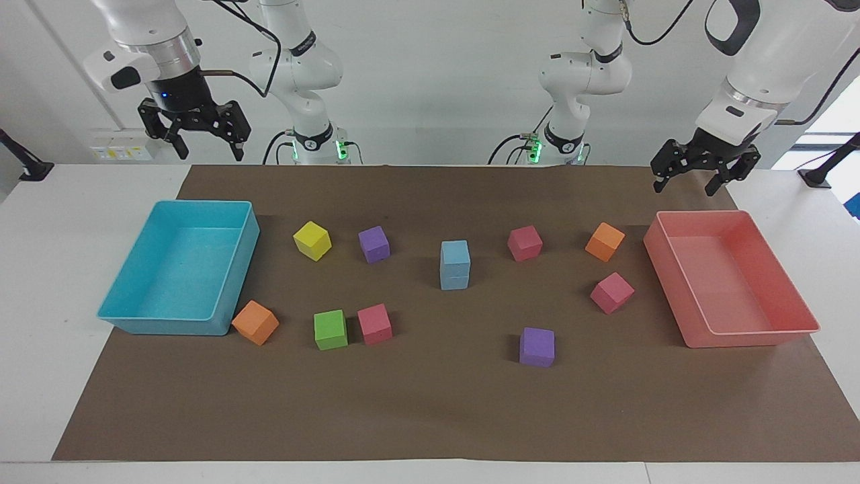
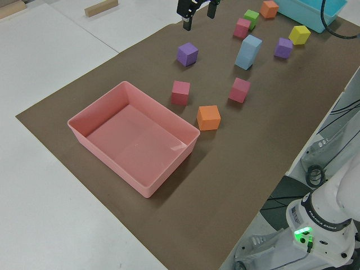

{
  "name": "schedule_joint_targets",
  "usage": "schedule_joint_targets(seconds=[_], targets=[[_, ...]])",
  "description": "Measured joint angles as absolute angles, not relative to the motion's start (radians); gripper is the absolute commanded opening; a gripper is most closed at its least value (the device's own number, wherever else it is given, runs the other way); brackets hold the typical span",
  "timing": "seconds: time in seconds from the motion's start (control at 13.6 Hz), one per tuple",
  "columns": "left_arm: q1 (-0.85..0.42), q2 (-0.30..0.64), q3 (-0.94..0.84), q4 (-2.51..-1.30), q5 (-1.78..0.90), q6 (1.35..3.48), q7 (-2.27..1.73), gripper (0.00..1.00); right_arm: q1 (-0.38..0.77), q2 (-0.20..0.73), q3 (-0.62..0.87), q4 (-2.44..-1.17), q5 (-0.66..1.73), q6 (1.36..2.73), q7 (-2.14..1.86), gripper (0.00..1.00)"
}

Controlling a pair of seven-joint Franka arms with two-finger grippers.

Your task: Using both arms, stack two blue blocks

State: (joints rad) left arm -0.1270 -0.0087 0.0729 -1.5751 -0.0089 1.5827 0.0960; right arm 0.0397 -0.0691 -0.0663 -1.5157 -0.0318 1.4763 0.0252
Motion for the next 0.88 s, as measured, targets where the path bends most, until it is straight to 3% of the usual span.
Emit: schedule_joint_targets(seconds=[0.88], targets=[[-0.127,-0.015,0.073,-1.576,-0.008,1.540,0.096,1.00,0.039,-0.080,-0.063,-1.505,-0.019,1.402,-0.018,1.00]])
